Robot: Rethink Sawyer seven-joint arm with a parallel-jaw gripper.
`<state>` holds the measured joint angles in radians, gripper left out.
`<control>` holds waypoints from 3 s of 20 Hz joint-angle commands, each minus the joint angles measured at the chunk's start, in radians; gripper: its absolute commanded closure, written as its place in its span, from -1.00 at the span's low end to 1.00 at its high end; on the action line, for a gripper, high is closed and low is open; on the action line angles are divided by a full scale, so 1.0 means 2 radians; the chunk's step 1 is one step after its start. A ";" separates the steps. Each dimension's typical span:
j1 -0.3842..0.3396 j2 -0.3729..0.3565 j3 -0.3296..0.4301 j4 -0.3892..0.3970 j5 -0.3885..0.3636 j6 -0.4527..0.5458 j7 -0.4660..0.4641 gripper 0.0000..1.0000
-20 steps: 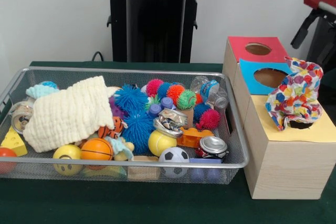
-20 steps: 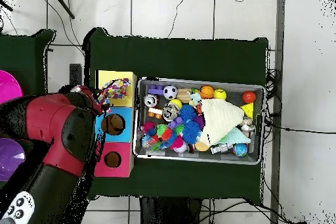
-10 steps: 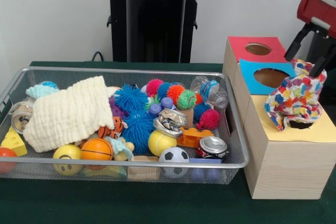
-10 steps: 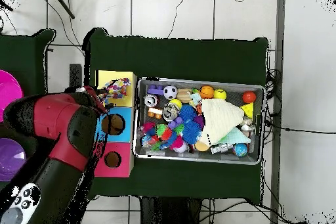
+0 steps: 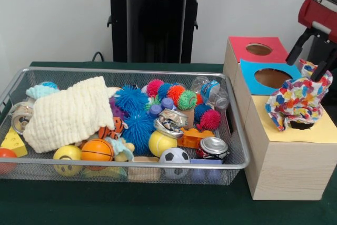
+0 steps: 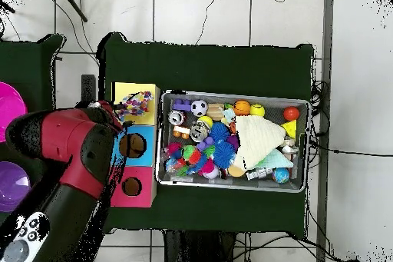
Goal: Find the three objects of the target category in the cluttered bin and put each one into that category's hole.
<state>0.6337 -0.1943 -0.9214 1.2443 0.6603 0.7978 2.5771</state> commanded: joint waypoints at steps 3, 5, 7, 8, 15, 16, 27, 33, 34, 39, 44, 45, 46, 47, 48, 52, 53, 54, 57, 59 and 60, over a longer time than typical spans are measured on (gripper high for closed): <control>-0.012 0.019 0.048 -0.002 0.023 -0.026 0.154 -1.00; -0.011 0.019 0.047 -0.003 0.024 -0.025 0.154 -1.00; -0.011 0.019 0.047 -0.003 0.025 -0.025 0.153 -1.00; -0.012 0.020 0.047 -0.004 0.026 -0.026 0.152 -1.00; -0.017 0.023 0.050 -0.011 0.031 -0.046 0.148 -1.00; -0.018 0.024 0.051 -0.012 0.033 -0.050 0.147 -1.00; -0.019 0.031 0.042 -0.020 0.035 -0.055 0.154 1.00; -0.018 0.032 0.041 -0.020 0.034 -0.050 0.156 1.00; -0.018 0.032 0.040 -0.019 0.034 -0.050 0.156 1.00; -0.018 0.031 0.040 -0.020 0.033 -0.045 0.154 1.00; -0.019 0.032 0.038 -0.021 0.032 -0.046 0.153 1.00; -0.020 0.033 0.040 -0.019 0.033 -0.053 0.153 1.00; -0.021 0.033 0.044 -0.018 0.034 -0.058 0.150 1.00; -0.024 0.030 0.052 -0.014 0.035 -0.065 0.143 1.00; -0.026 0.029 0.057 -0.011 0.036 -0.070 0.138 1.00; -0.029 0.027 0.061 -0.006 0.035 -0.081 0.131 1.00; -0.029 0.027 0.060 -0.006 0.035 -0.080 0.132 1.00; -0.029 0.026 0.060 -0.007 0.036 -0.078 0.133 1.00; -0.028 0.028 0.056 -0.012 0.036 -0.074 0.137 1.00; -0.031 0.029 0.056 -0.013 0.035 -0.078 0.136 1.00; -0.033 0.030 0.057 -0.013 0.034 -0.082 0.133 1.00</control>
<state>0.6067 -0.1692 -0.9214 1.2290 0.6949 0.6770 2.5805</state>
